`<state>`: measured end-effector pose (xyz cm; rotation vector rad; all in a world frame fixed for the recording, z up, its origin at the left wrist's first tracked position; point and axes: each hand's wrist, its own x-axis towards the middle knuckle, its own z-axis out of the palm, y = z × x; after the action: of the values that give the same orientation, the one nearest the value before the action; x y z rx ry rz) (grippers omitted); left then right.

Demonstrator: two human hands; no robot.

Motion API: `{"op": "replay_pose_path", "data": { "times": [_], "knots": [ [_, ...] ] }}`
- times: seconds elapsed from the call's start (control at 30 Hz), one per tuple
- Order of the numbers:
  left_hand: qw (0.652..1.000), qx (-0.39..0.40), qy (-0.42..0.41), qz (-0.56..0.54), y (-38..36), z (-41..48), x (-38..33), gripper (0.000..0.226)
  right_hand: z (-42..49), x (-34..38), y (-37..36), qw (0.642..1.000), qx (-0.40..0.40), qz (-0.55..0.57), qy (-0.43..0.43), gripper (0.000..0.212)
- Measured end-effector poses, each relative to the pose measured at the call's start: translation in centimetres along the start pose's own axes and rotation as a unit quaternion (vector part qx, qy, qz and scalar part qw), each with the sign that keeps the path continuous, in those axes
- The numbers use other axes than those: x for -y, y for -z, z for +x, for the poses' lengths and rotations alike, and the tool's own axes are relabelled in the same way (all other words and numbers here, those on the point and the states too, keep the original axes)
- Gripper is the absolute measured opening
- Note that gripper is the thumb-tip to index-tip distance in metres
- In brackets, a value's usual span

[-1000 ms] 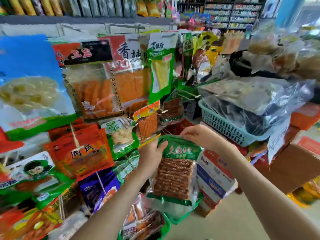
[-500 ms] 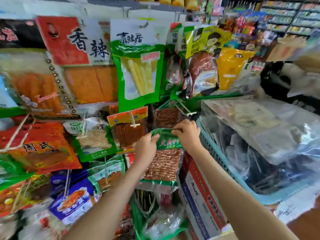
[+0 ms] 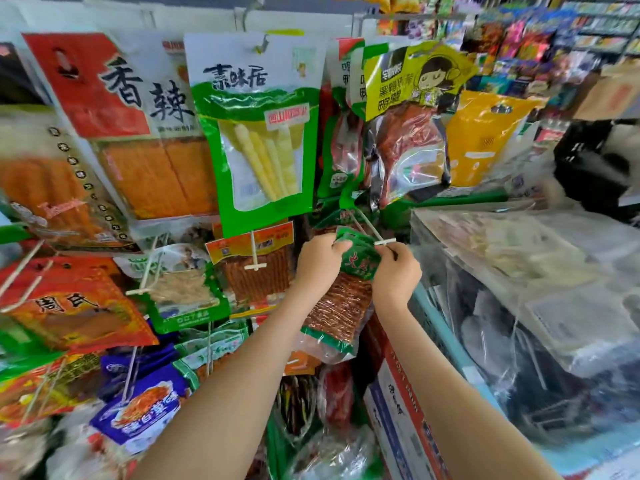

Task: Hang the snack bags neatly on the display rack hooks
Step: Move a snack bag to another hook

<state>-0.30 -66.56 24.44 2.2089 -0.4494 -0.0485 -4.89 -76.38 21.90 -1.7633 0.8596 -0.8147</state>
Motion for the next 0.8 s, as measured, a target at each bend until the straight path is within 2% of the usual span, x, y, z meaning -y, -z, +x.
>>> {"op": "replay_pose_path", "data": {
  "times": [0.33, 0.63, 0.8],
  "knots": [
    [0.999, 0.009, -0.034, 0.025, -0.8, 0.7, 0.1, 0.03, 0.4, -1.1, -1.2, 0.999, -0.034, 0.025, -0.005, 0.026],
    [1.0, 0.008, -0.009, 0.017, -1.1, 1.1, 0.7, 0.029, 1.8, -0.4, -1.1, 0.993, 0.078, 0.09, -0.028, 0.029],
    [1.0, -0.016, -0.014, 0.0, -1.8, 1.3, 0.9, 0.03, 2.0, -0.1, -0.9, 0.991, 0.063, 0.113, -0.045, 0.027]
  ]
}}
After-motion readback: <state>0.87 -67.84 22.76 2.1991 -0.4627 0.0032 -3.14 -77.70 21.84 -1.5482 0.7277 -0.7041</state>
